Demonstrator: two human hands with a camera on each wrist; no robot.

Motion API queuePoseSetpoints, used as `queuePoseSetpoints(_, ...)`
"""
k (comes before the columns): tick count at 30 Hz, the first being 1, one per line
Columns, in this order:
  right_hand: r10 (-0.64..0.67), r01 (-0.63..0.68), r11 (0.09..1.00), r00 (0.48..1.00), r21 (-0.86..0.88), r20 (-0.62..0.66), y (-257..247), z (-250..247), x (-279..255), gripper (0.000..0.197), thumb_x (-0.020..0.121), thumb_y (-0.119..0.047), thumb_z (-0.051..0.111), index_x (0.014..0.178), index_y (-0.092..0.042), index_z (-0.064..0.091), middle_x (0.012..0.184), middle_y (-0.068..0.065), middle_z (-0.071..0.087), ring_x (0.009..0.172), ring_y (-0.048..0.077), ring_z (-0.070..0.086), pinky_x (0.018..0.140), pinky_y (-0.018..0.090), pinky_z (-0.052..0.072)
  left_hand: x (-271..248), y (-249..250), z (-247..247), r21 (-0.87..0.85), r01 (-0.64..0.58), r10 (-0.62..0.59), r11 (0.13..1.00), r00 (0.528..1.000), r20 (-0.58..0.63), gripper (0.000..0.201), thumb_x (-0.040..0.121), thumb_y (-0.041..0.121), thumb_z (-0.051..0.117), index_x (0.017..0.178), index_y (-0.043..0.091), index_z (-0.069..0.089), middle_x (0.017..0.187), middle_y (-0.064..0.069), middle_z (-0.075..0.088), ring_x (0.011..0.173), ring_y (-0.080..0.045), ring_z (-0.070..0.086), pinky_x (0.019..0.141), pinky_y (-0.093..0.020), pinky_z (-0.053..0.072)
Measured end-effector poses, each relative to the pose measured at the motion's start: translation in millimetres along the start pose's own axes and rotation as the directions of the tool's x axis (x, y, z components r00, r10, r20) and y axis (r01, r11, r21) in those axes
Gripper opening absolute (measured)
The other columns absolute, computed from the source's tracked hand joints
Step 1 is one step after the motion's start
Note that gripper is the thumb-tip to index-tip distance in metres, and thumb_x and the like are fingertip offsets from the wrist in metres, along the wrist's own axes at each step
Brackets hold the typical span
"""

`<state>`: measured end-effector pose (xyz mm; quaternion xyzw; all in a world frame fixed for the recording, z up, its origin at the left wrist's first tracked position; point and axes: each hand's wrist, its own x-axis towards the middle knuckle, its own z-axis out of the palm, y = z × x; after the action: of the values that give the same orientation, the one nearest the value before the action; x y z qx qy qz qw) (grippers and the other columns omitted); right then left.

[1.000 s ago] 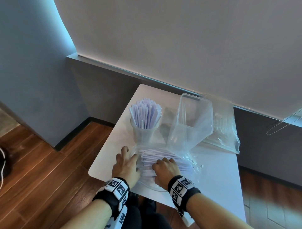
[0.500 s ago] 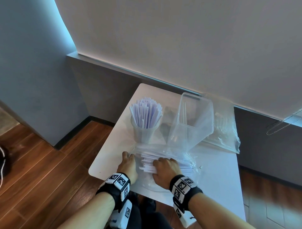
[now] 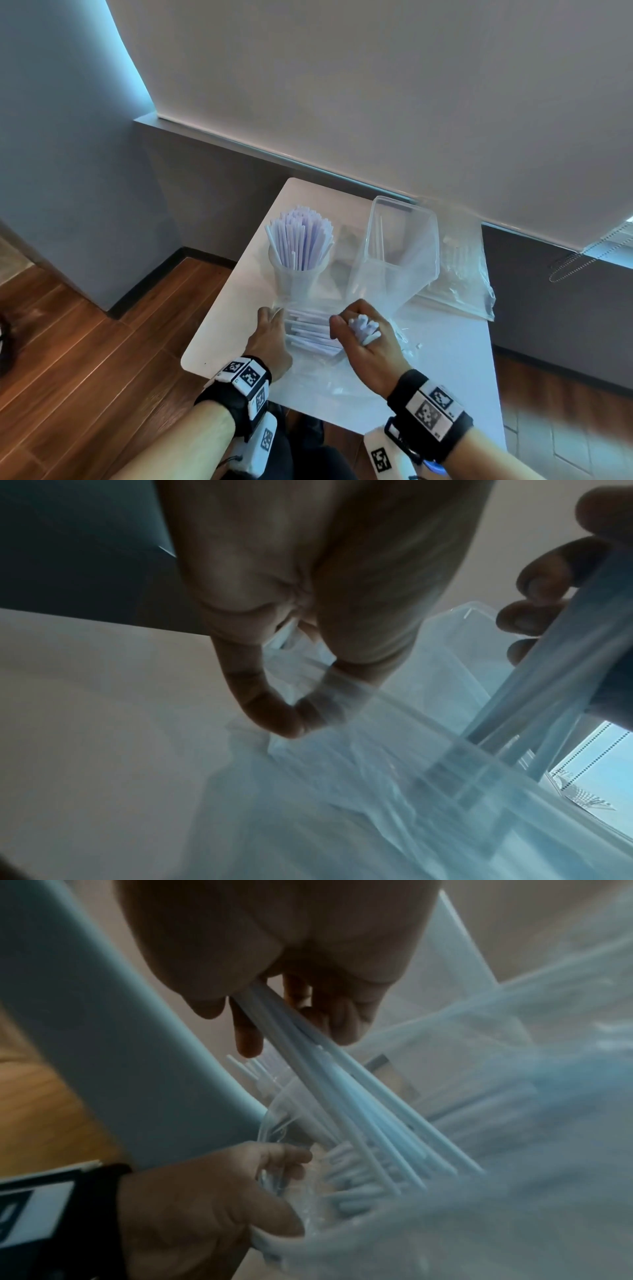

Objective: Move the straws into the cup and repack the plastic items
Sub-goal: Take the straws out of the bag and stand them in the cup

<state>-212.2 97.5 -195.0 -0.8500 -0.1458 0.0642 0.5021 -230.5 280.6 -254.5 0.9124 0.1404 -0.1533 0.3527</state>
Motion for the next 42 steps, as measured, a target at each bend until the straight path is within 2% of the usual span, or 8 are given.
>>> queuePoseSetpoints(7,0.241,-0.242,0.970,0.970,0.030,0.022,18,1,-3,0.021,0.083,-0.017,0.072,0.068,-0.011,0.058,0.071,0.007,0.058,0.059,0.017,0.056,0.057,0.025,0.047,-2,2,-3,-0.007,-0.006,0.006,1.000,1.000,0.025,0.076,0.076,-0.009,0.058,0.141,0.020,0.031,0.132,-0.001,0.024,0.114,-0.030,0.054,0.099,-0.031,0.044)
queuePoseSetpoints(13,0.201,-0.181,0.976,0.961,-0.119,0.191,12,-6,-1,0.024,0.080,-0.018,0.063,0.067,-0.001,0.052,0.060,0.010,0.048,0.051,0.011,0.043,0.050,0.024,0.042,-3,4,-4,0.024,-0.004,0.004,1.000,1.000,0.016,0.079,0.077,-0.008,0.061,0.144,0.017,0.027,0.140,-0.003,0.021,0.118,-0.030,0.053,0.101,-0.030,0.042)
queuePoseSetpoints(18,0.224,-0.167,0.954,0.948,-0.248,0.226,18,-9,5,0.032,0.074,-0.026,0.060,0.054,-0.014,0.038,0.049,-0.009,0.038,0.047,0.008,0.034,0.049,0.021,0.036,-2,4,-5,0.030,-0.014,0.013,0.999,1.000,0.018,0.077,0.076,-0.007,0.062,0.142,0.017,0.030,0.136,-0.003,0.024,0.115,-0.031,0.054,0.101,-0.033,0.044)
queuePoseSetpoints(21,0.204,-0.064,0.911,0.929,-0.408,0.310,12,-11,10,0.034,0.076,-0.039,0.047,0.051,-0.018,0.037,0.051,-0.006,0.039,0.046,0.012,0.035,0.046,0.018,0.031,-2,2,-4,0.033,-0.008,0.008,0.999,1.000,0.023,0.077,0.076,-0.007,0.061,0.142,0.017,0.029,0.136,-0.002,0.023,0.116,-0.031,0.053,0.102,-0.034,0.044)
queuePoseSetpoints(25,0.217,-0.058,0.917,0.902,-0.395,0.372,-10,-27,24,0.044,0.076,-0.056,0.056,0.093,-0.019,0.071,0.089,0.001,0.072,0.081,0.016,0.066,0.077,0.032,0.055,0,0,-3,0.028,0.009,-0.010,1.000,1.000,0.017,0.083,0.076,-0.009,0.058,0.148,0.016,0.024,0.141,-0.001,0.019,0.121,-0.029,0.051,0.104,-0.031,0.042)
queuePoseSetpoints(29,-0.037,0.148,0.958,0.913,-0.245,0.406,-77,-51,59,0.025,0.081,-0.029,0.065,0.082,-0.005,0.071,0.081,0.012,0.072,0.072,0.021,0.069,0.070,0.042,0.057,0,-1,-1,0.035,-0.023,0.023,0.999,1.000,-0.009,0.076,0.077,-0.008,0.056,0.143,0.018,0.029,0.131,-0.001,0.024,0.108,-0.028,0.057,0.098,-0.032,0.046)
queuePoseSetpoints(34,-0.201,0.254,0.938,0.952,-0.234,0.229,-129,-71,118,0.009,0.084,-0.022,0.073,0.092,-0.017,0.076,0.087,-0.006,0.075,0.077,0.000,0.070,0.075,0.015,0.054,1,-2,0,0.047,-0.052,0.053,0.998,0.998,-0.019,0.081,0.074,-0.009,0.057,0.144,0.019,0.028,0.129,-0.001,0.025,0.107,-0.026,0.058,0.100,-0.032,0.047)
queuePoseSetpoints(42,-0.022,0.173,0.884,0.944,-0.434,0.330,-111,-37,168,0.035,0.076,-0.041,0.081,0.105,-0.022,0.071,0.098,-0.006,0.072,0.086,0.011,0.069,0.090,0.032,0.055,1,0,0,0.038,-0.068,0.069,0.997,0.997,-0.032,0.082,0.073,-0.011,0.053,0.144,0.022,0.028,0.125,0.001,0.026,0.101,-0.025,0.059,0.095,-0.032,0.050)
